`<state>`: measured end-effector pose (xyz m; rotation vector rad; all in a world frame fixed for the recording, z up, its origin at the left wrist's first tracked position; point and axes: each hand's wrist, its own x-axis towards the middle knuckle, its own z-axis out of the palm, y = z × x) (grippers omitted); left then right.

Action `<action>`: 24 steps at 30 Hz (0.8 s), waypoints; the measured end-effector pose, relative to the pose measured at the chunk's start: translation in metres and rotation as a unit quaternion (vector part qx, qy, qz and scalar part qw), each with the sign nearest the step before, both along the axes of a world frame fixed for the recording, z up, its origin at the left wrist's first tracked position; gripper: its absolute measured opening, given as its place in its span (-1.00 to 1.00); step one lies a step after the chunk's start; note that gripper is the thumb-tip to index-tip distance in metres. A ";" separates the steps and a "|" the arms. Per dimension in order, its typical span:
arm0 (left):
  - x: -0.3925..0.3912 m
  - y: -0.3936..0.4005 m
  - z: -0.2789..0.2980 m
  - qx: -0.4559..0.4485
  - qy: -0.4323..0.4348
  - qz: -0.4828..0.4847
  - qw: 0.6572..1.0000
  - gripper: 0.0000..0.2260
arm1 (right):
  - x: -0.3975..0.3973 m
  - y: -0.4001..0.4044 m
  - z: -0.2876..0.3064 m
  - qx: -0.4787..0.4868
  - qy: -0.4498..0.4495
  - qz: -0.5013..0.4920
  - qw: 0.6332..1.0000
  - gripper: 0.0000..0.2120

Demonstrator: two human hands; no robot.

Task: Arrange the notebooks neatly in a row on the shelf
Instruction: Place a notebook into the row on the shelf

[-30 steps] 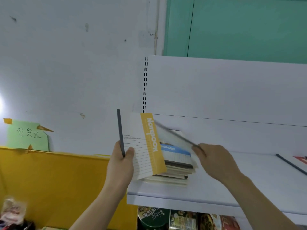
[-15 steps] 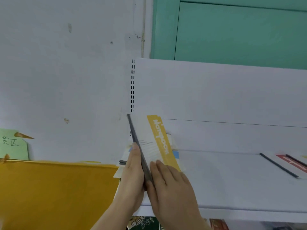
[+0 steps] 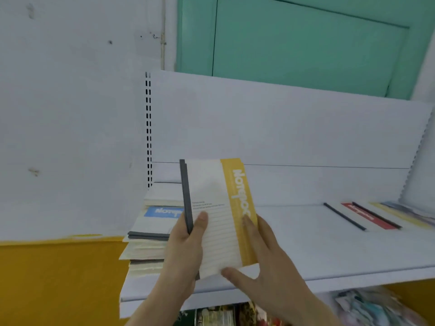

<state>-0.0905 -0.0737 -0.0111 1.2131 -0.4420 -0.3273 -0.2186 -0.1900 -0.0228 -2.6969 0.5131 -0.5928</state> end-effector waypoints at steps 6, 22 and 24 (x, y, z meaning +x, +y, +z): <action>-0.038 -0.053 -0.005 0.015 0.035 -0.089 0.995 -0.79 | -0.054 -0.049 -0.002 -0.026 0.022 -0.068 0.997 -0.05; -0.239 -0.318 -0.002 0.137 -0.284 0.006 0.949 -0.67 | -0.289 -0.244 0.003 -0.117 -0.023 -0.246 0.962 -0.13; -0.260 -0.351 -0.006 0.127 -0.309 0.003 0.942 -0.66 | -0.313 -0.275 0.002 -0.124 -0.032 -0.246 0.961 -0.15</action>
